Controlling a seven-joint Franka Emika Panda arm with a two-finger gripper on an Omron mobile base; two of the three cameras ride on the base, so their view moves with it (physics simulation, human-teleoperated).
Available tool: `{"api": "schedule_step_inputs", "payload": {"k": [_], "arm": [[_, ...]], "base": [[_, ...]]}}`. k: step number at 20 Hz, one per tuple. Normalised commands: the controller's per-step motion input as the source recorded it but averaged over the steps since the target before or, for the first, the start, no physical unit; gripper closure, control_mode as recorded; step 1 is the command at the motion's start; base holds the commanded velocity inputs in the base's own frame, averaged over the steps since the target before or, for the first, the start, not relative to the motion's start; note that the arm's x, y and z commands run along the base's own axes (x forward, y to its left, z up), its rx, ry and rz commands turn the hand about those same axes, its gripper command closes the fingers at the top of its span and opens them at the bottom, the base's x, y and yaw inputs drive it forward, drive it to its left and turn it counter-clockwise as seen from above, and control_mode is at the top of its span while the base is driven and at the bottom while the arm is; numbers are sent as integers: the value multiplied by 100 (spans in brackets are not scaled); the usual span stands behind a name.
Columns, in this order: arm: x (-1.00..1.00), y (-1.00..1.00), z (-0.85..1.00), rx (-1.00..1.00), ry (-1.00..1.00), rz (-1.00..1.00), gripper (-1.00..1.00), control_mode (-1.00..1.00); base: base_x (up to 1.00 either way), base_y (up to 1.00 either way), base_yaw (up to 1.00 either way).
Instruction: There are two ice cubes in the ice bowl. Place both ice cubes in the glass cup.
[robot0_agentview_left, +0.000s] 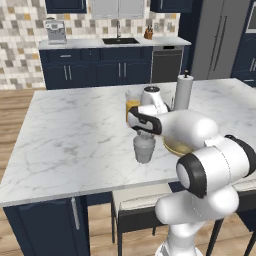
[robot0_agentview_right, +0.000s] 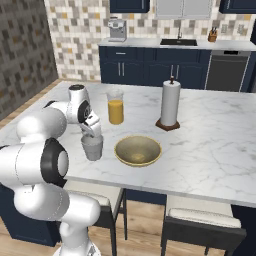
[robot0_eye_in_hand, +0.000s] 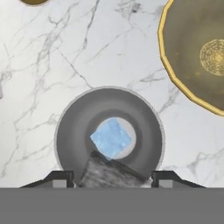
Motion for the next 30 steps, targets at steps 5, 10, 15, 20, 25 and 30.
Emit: {"api": "schedule_step_inputs", "payload": {"k": [5,10,15,20,25,30], "arm": [[4,0,-21,0,0,0,100,-100],[9,0,-4,0,0,0,100,-100],[9,0,-2,0,0,0,100,-100],[1,0,-7,0,0,0,-100,-100],[0,0,0,0,0,0,-100,-100],[-2,0,17,0,-9,0,-100,-100]], "base": [[0,0,0],[0,0,0],[0,0,0],[0,0,0],[0,0,0],[0,0,0]]}}
